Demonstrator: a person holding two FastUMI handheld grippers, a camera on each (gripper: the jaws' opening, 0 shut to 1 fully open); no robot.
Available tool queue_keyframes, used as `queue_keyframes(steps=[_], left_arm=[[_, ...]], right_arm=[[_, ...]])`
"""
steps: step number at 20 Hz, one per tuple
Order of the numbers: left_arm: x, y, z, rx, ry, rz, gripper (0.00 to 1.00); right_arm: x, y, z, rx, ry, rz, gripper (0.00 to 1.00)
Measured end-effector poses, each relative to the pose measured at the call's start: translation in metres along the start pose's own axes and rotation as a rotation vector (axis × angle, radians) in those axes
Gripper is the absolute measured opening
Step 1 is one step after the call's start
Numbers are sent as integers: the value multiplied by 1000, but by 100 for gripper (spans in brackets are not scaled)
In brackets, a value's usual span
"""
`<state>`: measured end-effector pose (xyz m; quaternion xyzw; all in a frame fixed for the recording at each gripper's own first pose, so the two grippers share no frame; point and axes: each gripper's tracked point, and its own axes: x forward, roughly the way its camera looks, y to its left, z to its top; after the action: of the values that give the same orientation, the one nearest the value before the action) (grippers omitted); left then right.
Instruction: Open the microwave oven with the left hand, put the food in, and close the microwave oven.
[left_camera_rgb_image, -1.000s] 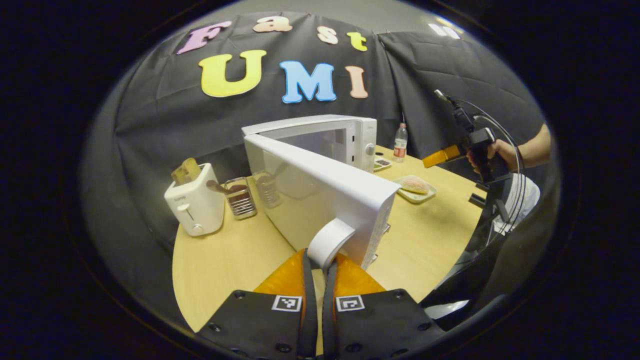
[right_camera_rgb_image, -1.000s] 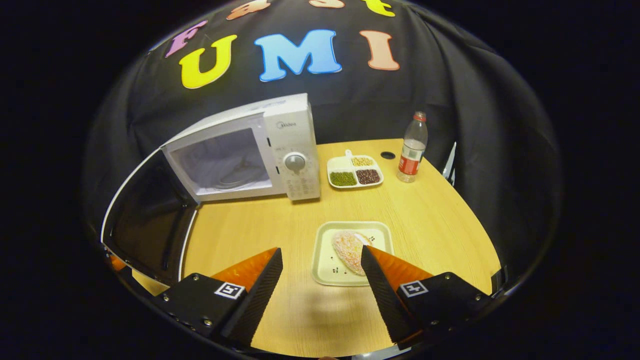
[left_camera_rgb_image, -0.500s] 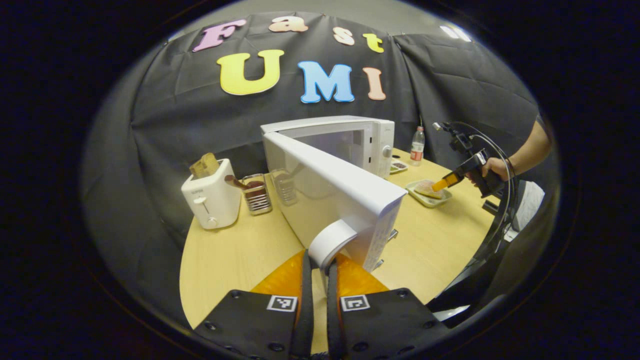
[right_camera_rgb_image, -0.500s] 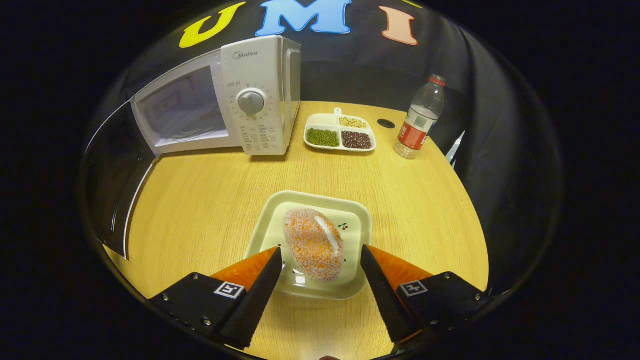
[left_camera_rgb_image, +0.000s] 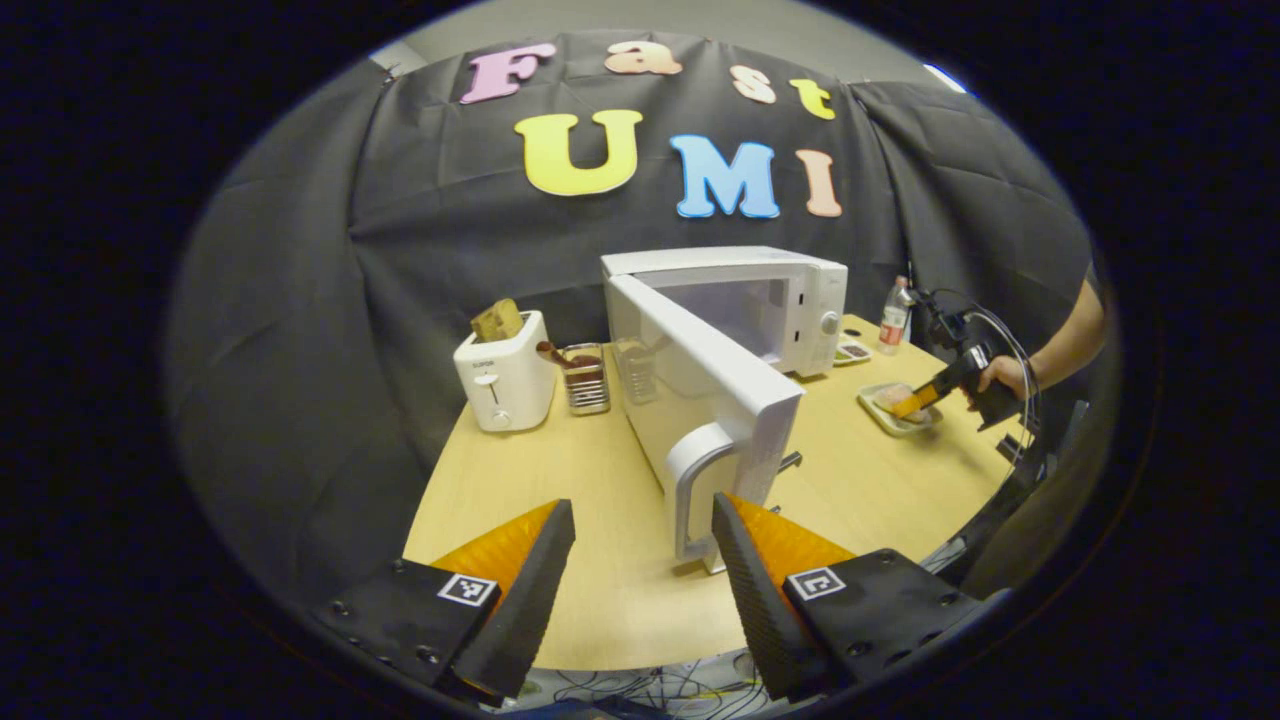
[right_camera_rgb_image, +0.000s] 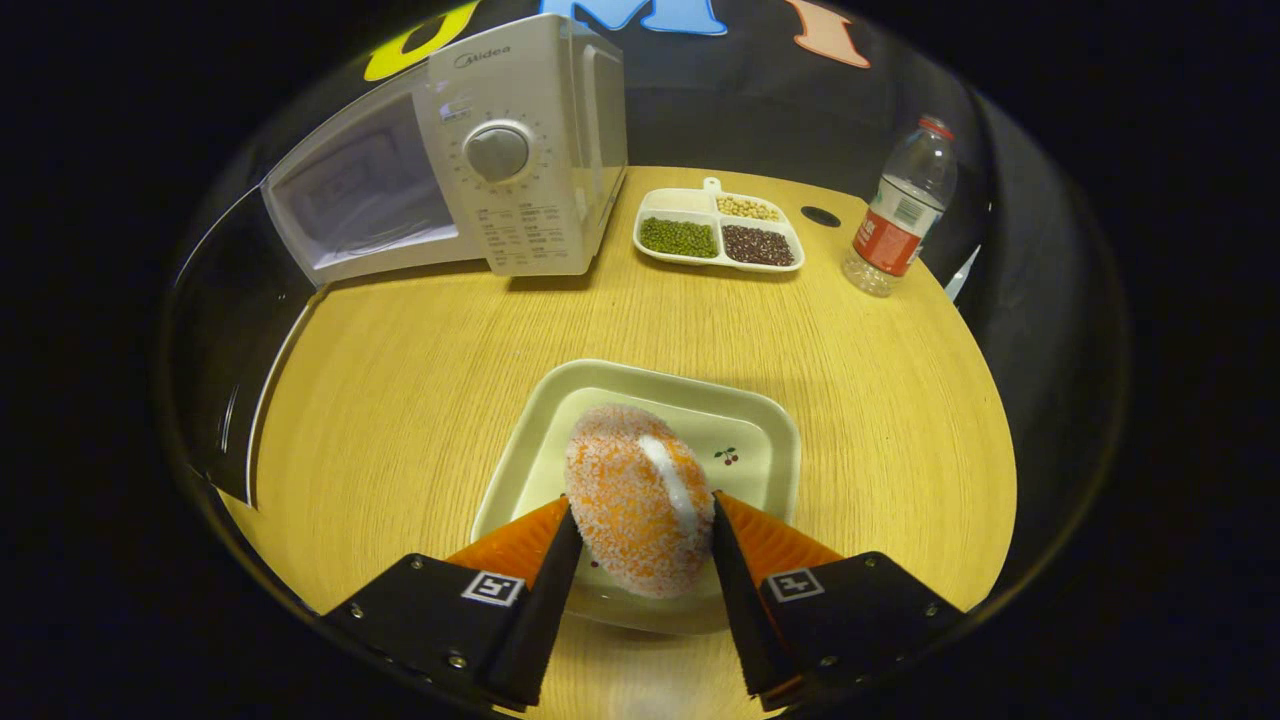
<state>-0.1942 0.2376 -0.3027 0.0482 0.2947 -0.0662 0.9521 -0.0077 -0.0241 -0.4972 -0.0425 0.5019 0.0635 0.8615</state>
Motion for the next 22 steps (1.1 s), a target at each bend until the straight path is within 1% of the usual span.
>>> queue_keyframes(steps=[2, 3, 4, 5, 6, 9, 14, 15, 16, 17, 20, 22], left_arm=[[-10, -8, 20, -43, -46, 46, 90], [-11, -11, 27, -63, -60, 75, 90], [-12, -15, 35, -76, -74, 96, 92], [-14, -22, 48, -86, -98, 104, 92], [-16, -28, 62, -90, -128, 110, 92], [-15, -49, 102, -103, -193, 83, 92], [-21, -66, 163, -99, -301, 56, 92], [-25, -66, 172, -99, -324, 59, 92], [-29, -66, 180, -104, -346, 68, 92], [-33, -67, 188, -120, -367, 70, 92], [-48, -69, 208, -157, -436, 79, 92], [-62, -63, 216, -149, -448, 117, 91]], right_arm=[[-8, 4, 0, -94, -8, 8, 63], [-13, 8, 0, -145, -14, 14, 63], [-19, 12, 3, -192, -28, 16, 60], [-24, 17, 6, -235, -45, 19, 63], [-31, 21, 11, -274, -70, 8, 63], [-57, 38, 32, -358, -167, -21, 63], [-96, 72, 82, -569, -333, -101, 63], [-101, 78, 92, -608, -367, -121, 63], [-109, 85, 104, -645, -405, -142, 66], [-113, 92, 115, -686, -438, -160, 63], [-117, 115, 139, -824, -518, -192, 63], [-116, 129, 150, -902, -554, -211, 63]])
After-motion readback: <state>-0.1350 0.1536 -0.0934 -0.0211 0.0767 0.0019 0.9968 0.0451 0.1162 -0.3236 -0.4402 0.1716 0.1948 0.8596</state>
